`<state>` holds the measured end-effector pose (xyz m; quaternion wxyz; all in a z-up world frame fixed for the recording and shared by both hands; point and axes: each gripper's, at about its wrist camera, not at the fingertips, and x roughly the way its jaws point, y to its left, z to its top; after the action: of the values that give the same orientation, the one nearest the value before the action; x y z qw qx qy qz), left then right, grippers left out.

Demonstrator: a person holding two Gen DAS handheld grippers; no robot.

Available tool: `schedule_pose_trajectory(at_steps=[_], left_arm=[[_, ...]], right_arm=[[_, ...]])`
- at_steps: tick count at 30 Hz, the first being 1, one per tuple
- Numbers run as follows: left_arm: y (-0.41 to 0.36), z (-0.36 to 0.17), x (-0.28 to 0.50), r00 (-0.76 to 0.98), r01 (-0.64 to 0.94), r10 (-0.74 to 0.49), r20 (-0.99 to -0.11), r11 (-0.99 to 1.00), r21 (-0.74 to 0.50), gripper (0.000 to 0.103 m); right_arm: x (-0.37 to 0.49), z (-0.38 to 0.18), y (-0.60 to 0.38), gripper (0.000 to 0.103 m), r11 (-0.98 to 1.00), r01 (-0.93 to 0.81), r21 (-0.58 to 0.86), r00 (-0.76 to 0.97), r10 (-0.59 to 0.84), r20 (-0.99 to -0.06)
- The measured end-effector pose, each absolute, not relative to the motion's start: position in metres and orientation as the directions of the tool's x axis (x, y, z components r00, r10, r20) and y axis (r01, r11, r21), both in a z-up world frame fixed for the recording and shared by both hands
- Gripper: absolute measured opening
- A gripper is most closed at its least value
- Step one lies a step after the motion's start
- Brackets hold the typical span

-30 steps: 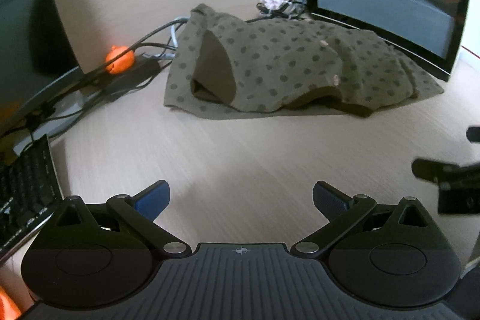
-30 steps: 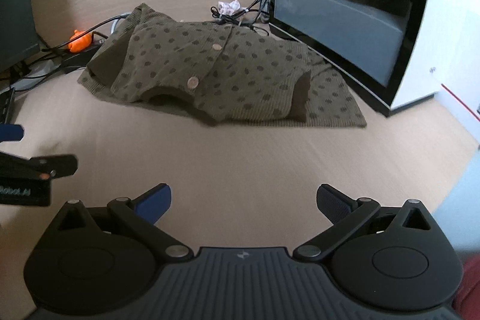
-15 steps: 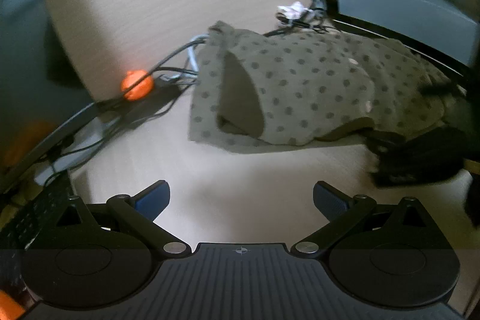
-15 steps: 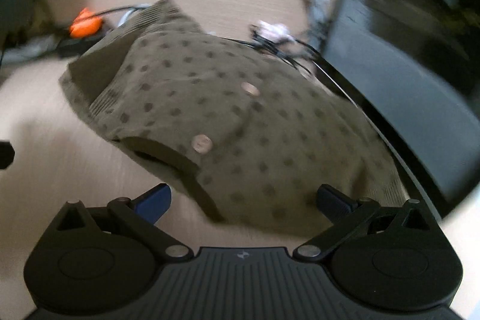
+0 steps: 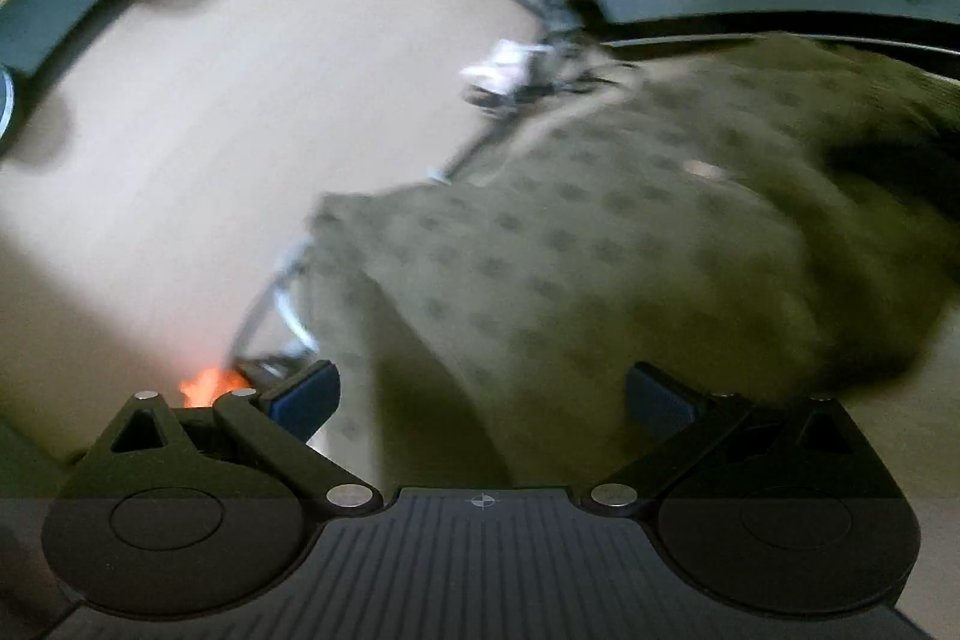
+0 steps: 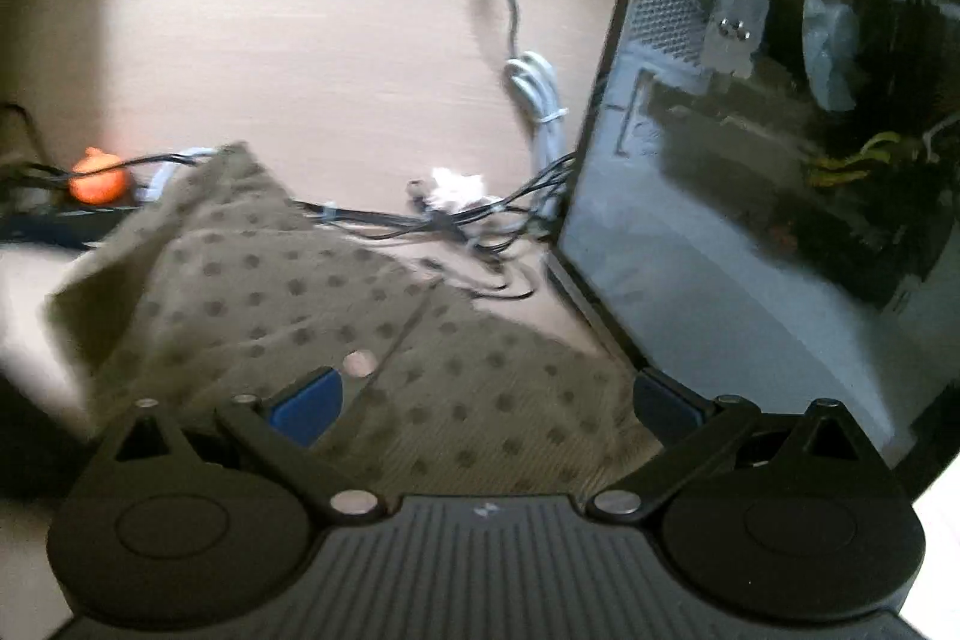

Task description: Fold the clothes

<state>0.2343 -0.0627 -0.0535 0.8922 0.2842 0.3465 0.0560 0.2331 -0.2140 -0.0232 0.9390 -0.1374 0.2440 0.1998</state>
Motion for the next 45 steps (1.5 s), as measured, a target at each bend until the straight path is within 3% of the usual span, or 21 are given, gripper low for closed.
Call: schedule_pose_trajectory(at_steps=[5,8,10,14,20,24,29,35,37,40,42,45], left_arm=[[-0.029,-0.028,0.252,0.746,-0.002,0.311,-0.589,0.885,0.465,0.103],[-0.01,-0.009,0.24,0.755,-0.015,0.248,-0.607,0.932,0.361,0.103],[0.001,-0.002,0.225,0.761,0.015,0.182,-0.623,0.955,0.297,0.103],[0.001,-0.009,0.201,0.749,0.154,0.04,-0.661,0.96,0.233,0.103],[-0.042,-0.046,0.214,0.765,0.268,0.055,-0.642,0.879,0.395,0.103],[-0.045,-0.05,0.25,0.816,0.178,0.188,-0.547,0.818,0.546,0.103],[-0.02,-0.035,0.292,0.827,0.097,0.242,-0.507,0.827,0.553,0.103],[-0.011,-0.027,0.309,0.832,0.086,0.229,-0.505,0.846,0.526,0.103],[-0.006,-0.028,0.308,0.83,0.082,0.225,-0.51,0.855,0.512,0.103],[0.006,-0.03,0.298,0.827,0.052,0.243,-0.507,0.864,0.501,0.103],[0.013,-0.032,0.295,0.818,0.02,0.262,-0.512,0.876,0.481,0.103],[0.022,-0.031,0.29,0.802,-0.042,0.322,-0.503,0.871,0.49,0.103]], right_arm=[[0.218,-0.055,-0.192,0.103,0.793,-0.577,-0.195,0.708,0.367,-0.603],[0.225,-0.07,-0.165,0.103,0.735,-0.618,-0.279,0.687,0.333,-0.646],[0.234,-0.067,-0.16,0.103,0.758,-0.563,-0.329,0.746,0.295,-0.597],[0.27,-0.04,-0.174,0.103,0.858,-0.473,-0.198,0.781,0.305,-0.546],[0.294,-0.034,-0.175,0.103,0.852,-0.477,-0.213,0.792,0.312,-0.526],[0.282,-0.031,-0.188,0.103,0.863,-0.474,-0.177,0.789,0.327,-0.52],[0.245,-0.046,-0.199,0.103,0.882,-0.424,-0.208,0.814,0.27,-0.514],[0.224,-0.074,-0.172,0.103,0.824,-0.509,-0.25,0.743,0.273,-0.611],[0.232,-0.077,-0.171,0.103,0.847,-0.414,-0.335,0.797,0.159,-0.583],[0.241,-0.065,-0.182,0.103,0.886,-0.205,-0.416,0.899,0.002,-0.439],[0.24,-0.058,-0.183,0.103,0.883,-0.134,-0.451,0.941,-0.029,-0.338],[0.25,-0.064,-0.17,0.103,0.841,-0.119,-0.527,0.955,-0.048,-0.293]])
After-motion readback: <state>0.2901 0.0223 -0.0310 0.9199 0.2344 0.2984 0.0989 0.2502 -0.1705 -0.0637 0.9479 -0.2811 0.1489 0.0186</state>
